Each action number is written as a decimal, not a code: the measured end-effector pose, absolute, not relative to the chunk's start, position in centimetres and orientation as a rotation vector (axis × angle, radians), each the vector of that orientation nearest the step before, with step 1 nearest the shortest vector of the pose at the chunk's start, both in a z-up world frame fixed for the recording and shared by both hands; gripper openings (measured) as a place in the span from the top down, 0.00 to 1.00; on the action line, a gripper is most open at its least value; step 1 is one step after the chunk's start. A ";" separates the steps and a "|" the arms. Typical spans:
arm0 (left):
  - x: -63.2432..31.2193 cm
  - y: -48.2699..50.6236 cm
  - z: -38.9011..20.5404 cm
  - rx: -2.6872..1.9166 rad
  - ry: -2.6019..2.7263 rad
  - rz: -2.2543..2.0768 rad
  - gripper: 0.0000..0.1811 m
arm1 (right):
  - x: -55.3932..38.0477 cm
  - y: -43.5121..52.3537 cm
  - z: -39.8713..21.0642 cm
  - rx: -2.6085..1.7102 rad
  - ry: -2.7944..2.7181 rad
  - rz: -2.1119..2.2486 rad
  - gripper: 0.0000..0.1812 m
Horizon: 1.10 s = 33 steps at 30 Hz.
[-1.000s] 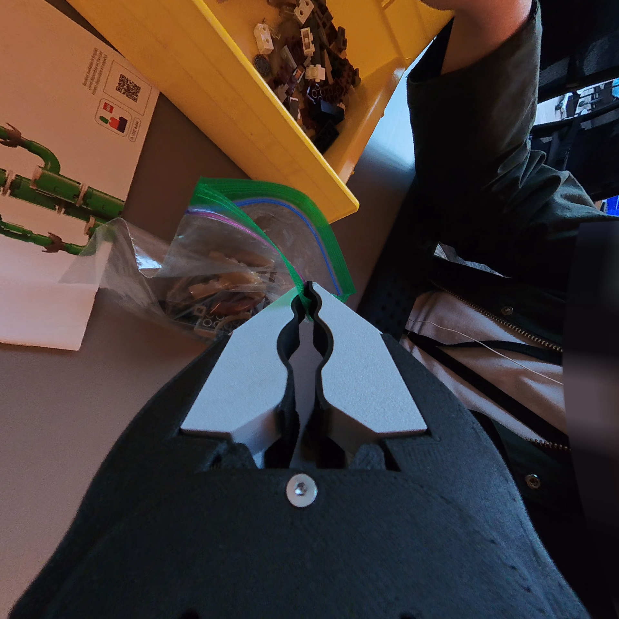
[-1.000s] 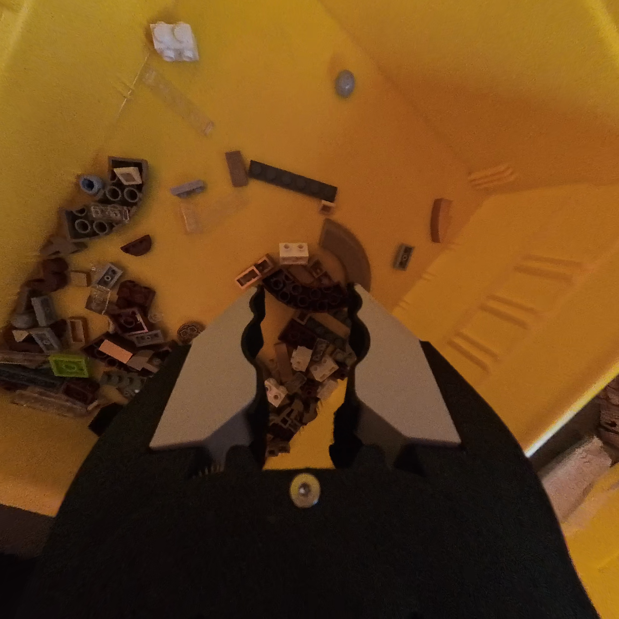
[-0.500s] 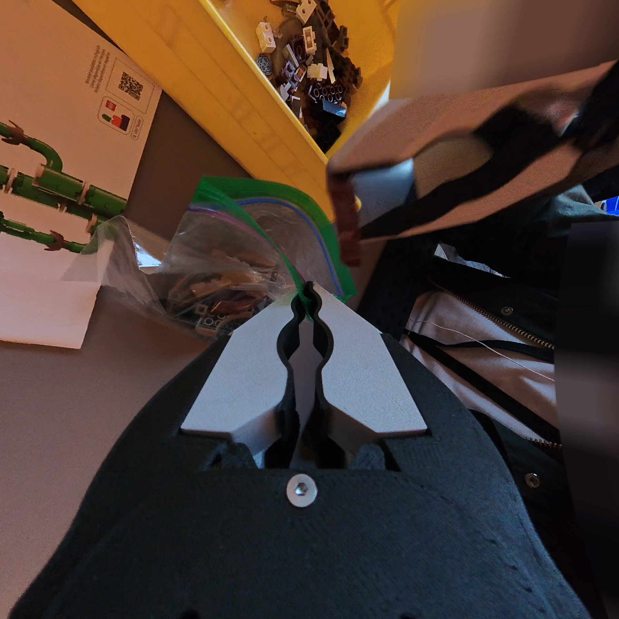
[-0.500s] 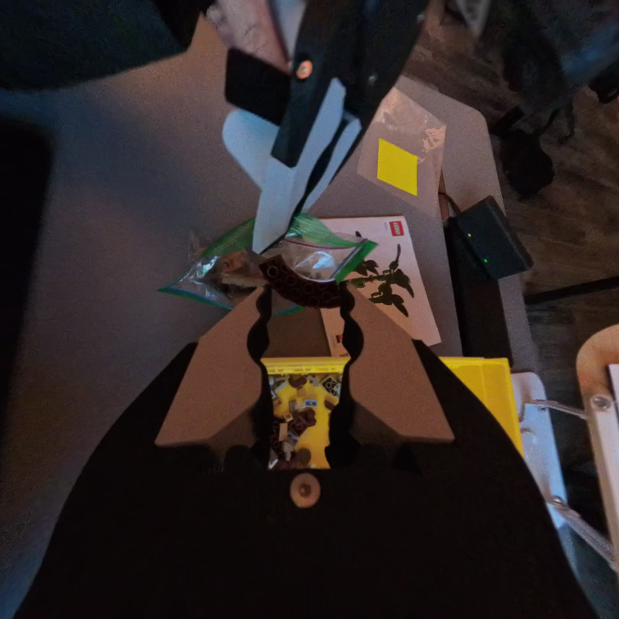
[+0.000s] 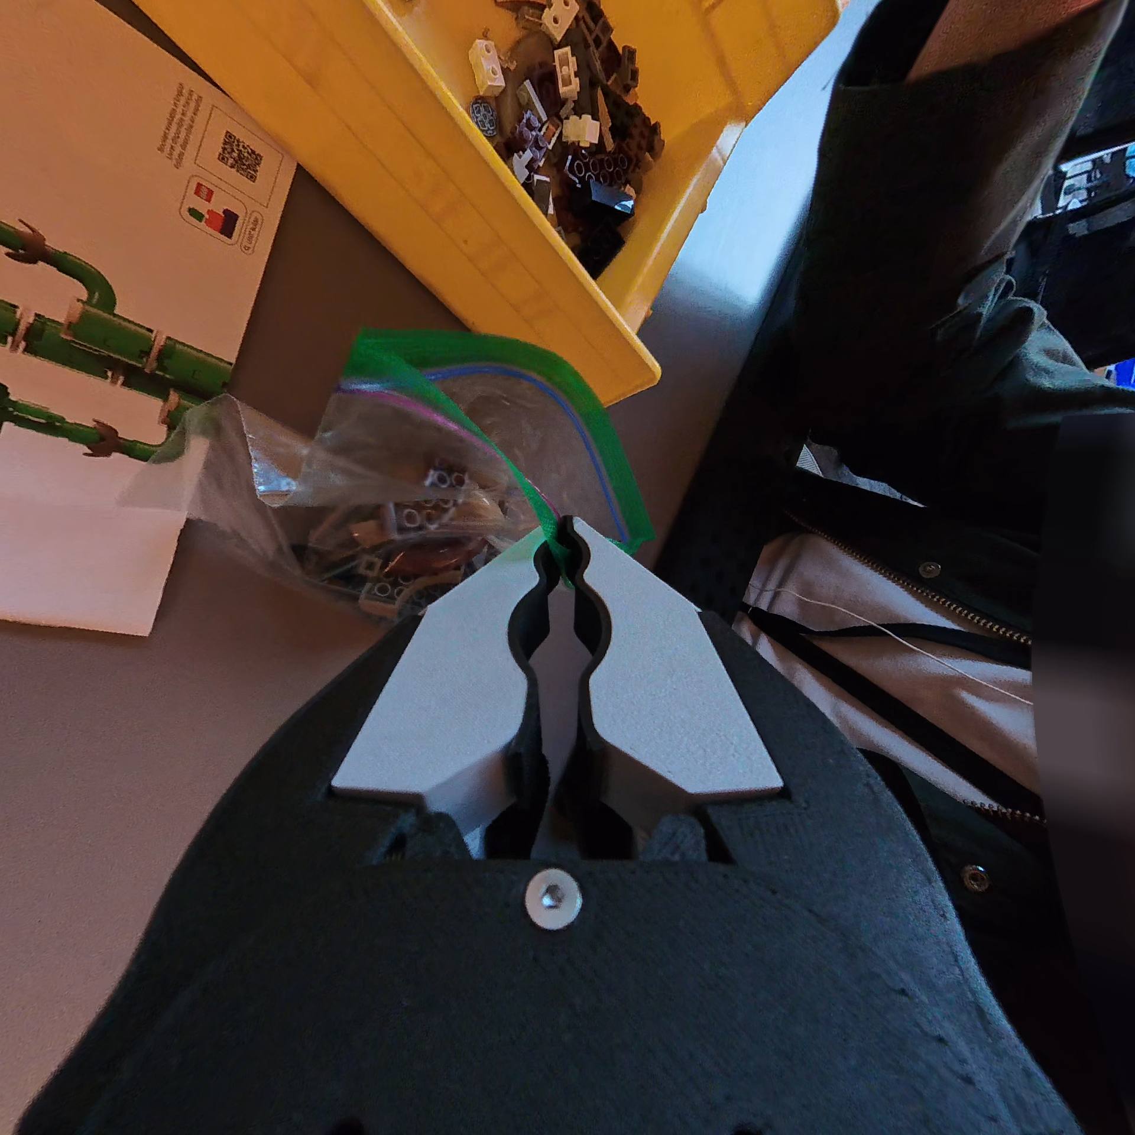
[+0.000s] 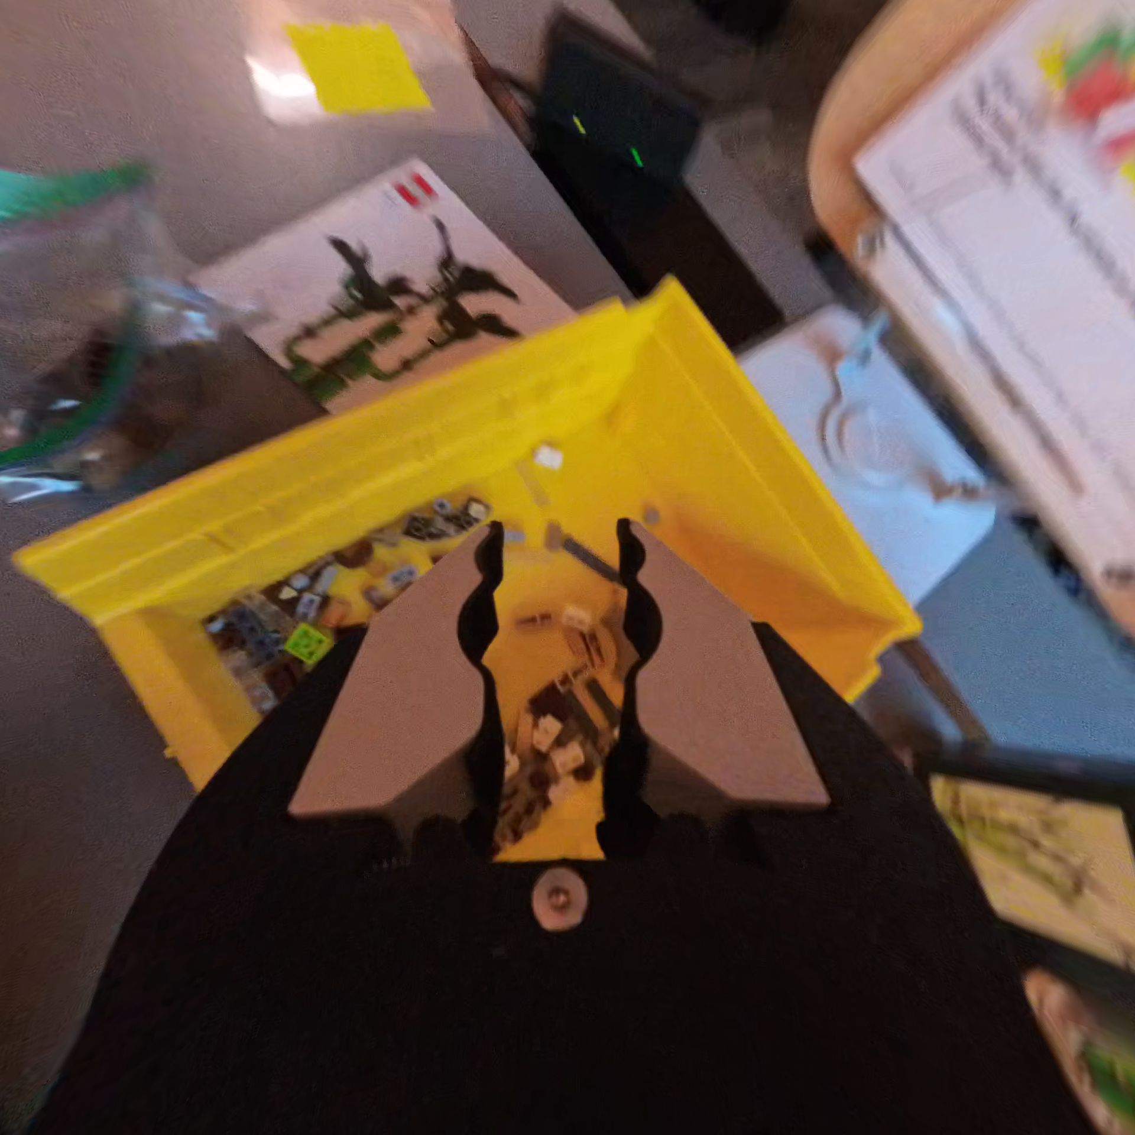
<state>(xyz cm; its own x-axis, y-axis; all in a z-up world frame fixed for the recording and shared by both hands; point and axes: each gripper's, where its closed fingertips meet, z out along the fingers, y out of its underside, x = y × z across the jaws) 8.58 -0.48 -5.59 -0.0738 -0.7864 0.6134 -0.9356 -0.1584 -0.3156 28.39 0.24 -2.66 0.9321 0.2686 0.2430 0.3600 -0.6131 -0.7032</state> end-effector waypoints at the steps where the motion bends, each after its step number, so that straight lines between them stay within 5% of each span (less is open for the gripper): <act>1: 8.6 -0.5 -5.7 1.979 -1.888 1.045 1.00 | 30.7 -0.1 -4.4 -2.382 -0.314 -0.204 0.83; 10: 8.7 -0.7 -6.0 1.972 -1.890 1.033 1.00 | 36.7 -0.9 -13.1 -2.767 0.027 -0.503 0.85; 19: 8.7 -0.9 -6.1 1.969 -1.893 1.026 1.00 | 36.7 -0.6 -15.7 -2.845 0.101 -0.435 0.79; 33: 8.6 -0.8 -6.0 1.974 -1.894 1.026 1.00 | 34.7 0.2 -16.3 -2.833 0.251 -0.073 0.92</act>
